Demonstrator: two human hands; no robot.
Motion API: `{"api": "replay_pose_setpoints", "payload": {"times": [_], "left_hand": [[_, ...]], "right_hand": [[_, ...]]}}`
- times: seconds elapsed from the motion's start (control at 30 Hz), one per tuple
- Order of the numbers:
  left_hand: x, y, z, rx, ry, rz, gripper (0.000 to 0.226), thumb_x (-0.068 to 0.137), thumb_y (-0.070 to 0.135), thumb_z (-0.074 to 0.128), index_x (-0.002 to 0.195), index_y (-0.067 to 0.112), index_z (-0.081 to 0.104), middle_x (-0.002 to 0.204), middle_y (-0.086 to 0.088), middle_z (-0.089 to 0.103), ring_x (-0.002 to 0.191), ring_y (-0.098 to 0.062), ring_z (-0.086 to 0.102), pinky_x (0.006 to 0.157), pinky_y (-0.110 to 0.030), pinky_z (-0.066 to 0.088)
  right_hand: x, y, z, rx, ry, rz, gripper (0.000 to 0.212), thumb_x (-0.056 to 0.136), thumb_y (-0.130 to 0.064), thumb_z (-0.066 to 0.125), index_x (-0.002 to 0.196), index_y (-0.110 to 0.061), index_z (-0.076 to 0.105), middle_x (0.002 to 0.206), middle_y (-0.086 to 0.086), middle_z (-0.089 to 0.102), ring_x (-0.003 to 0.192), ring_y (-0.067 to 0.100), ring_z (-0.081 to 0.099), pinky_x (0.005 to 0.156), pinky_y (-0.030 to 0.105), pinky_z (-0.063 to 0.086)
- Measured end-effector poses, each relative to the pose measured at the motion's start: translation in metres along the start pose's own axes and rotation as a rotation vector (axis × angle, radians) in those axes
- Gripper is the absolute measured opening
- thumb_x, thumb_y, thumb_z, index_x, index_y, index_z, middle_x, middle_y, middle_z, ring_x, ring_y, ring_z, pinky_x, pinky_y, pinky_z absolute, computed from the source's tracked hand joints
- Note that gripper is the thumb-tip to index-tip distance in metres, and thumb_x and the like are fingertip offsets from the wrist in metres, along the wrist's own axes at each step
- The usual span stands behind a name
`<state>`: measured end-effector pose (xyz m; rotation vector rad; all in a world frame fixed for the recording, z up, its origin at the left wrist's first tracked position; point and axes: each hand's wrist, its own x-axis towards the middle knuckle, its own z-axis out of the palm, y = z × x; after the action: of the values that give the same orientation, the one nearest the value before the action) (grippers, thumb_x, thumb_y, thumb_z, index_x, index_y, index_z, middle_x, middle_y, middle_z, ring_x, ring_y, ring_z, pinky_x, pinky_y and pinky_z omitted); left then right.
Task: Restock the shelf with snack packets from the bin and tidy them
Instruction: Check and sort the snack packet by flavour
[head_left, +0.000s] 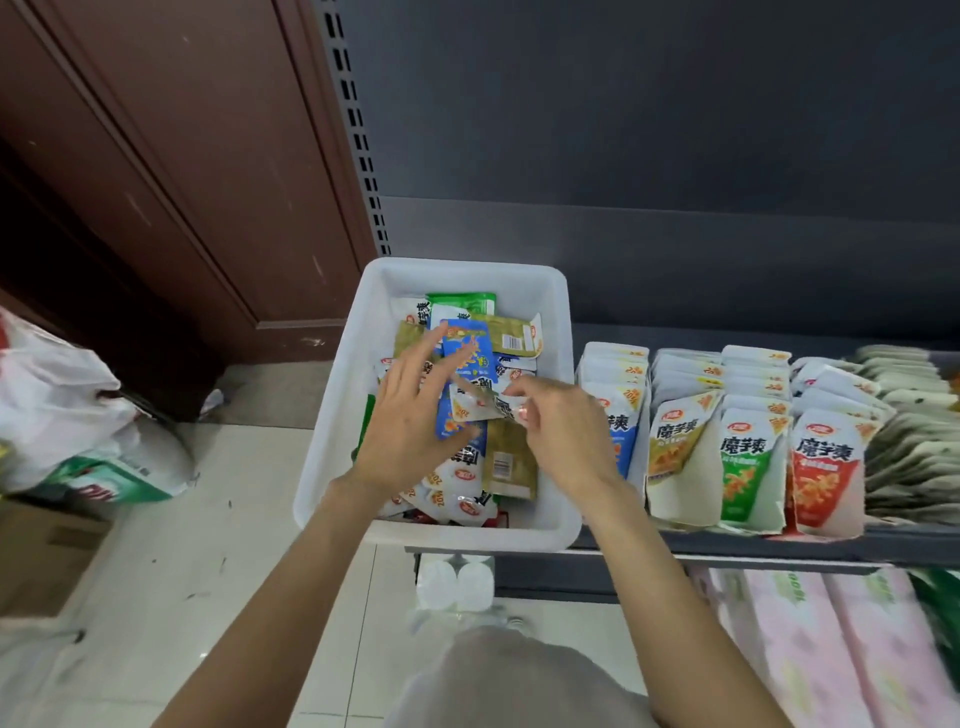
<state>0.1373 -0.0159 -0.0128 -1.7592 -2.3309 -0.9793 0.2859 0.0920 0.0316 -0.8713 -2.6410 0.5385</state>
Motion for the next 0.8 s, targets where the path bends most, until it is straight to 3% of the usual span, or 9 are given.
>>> {"api": "replay_pose_setpoints", "payload": {"times": [0.07,0.1,0.17,0.23,0.3,0.4,0.47,0.63,0.8], "left_hand": [[0.013,0.013,-0.015,-0.06,-0.15,0.062,0.073,0.073,0.045,0.073,0.136,0.024,0.043,0.145,0.003,0.038,0.139,-0.015,0.026,0.114,-0.04,0.022],[0.017,0.019,-0.021,-0.132,-0.248,0.015,0.06,0.076,0.045,0.071,0.13,0.025,0.051,0.133,0.009,0.051,0.131,-0.01,0.038,0.11,-0.037,0.031],[0.02,0.03,-0.026,-0.359,-0.401,-0.164,0.025,0.082,0.032,0.07,0.106,0.027,0.066,0.099,0.019,0.066,0.096,-0.006,0.062,0.082,-0.027,0.051],[0.018,0.037,-0.024,-0.537,-0.403,-0.277,0.009,0.083,0.021,0.07,0.09,0.027,0.067,0.079,0.02,0.069,0.074,-0.003,0.066,0.066,-0.022,0.053],[0.016,0.043,-0.02,-0.632,-0.369,-0.322,0.008,0.083,0.017,0.07,0.089,0.02,0.068,0.082,0.013,0.071,0.073,-0.003,0.066,0.068,-0.017,0.051],[0.016,0.051,-0.017,-0.759,-0.359,-0.394,0.01,0.083,0.013,0.068,0.093,0.012,0.068,0.084,0.005,0.073,0.074,-0.006,0.068,0.067,-0.015,0.051],[0.018,0.055,-0.014,-0.809,-0.387,-0.442,0.012,0.082,0.013,0.069,0.094,0.013,0.068,0.086,0.004,0.074,0.076,-0.01,0.07,0.068,-0.019,0.054],[0.026,0.077,0.007,-0.808,-0.417,-0.484,0.012,0.08,0.016,0.071,0.092,0.014,0.068,0.081,0.002,0.073,0.071,-0.008,0.07,0.064,-0.02,0.054],[0.037,0.124,0.049,-0.735,-0.462,-0.201,0.007,0.087,0.02,0.065,0.09,0.022,0.071,0.087,0.011,0.071,0.081,-0.005,0.068,0.078,-0.022,0.053]], "right_hand": [[-0.008,0.01,-0.016,0.203,0.05,-0.071,0.028,0.087,0.003,0.055,0.101,-0.016,0.069,0.101,0.001,0.068,0.094,0.017,0.059,0.073,0.024,0.041],[-0.009,0.015,-0.02,0.324,0.052,-0.07,0.028,0.087,0.004,0.055,0.099,-0.017,0.069,0.1,-0.002,0.067,0.093,0.01,0.058,0.074,0.02,0.041],[-0.01,0.021,-0.028,0.629,0.057,0.075,0.029,0.088,0.004,0.056,0.102,-0.019,0.066,0.099,-0.008,0.065,0.091,0.003,0.059,0.074,0.017,0.046],[-0.009,0.026,-0.034,0.928,0.105,0.296,0.03,0.087,0.0,0.06,0.109,-0.022,0.063,0.096,-0.006,0.067,0.087,0.004,0.063,0.07,0.02,0.052],[-0.011,0.034,-0.038,1.043,0.073,0.455,0.029,0.088,-0.009,0.064,0.113,-0.023,0.062,0.098,-0.004,0.069,0.084,0.003,0.065,0.065,0.018,0.051],[-0.018,0.045,-0.042,1.065,-0.125,0.491,0.026,0.087,-0.012,0.066,0.113,-0.015,0.063,0.094,0.002,0.073,0.079,0.009,0.068,0.059,0.019,0.05],[-0.024,0.051,-0.043,1.016,-0.143,0.444,0.02,0.087,-0.01,0.065,0.108,-0.011,0.064,0.091,0.001,0.074,0.077,0.011,0.069,0.057,0.021,0.051],[-0.039,0.067,-0.049,0.711,0.115,0.339,0.012,0.088,-0.013,0.065,0.097,-0.021,0.066,0.093,-0.004,0.072,0.069,0.014,0.069,0.064,0.037,0.058],[-0.069,0.105,-0.094,0.531,0.369,0.306,0.025,0.087,-0.011,0.066,0.091,-0.036,0.065,0.08,-0.027,0.066,0.071,0.008,0.065,0.071,0.029,0.052]]}}
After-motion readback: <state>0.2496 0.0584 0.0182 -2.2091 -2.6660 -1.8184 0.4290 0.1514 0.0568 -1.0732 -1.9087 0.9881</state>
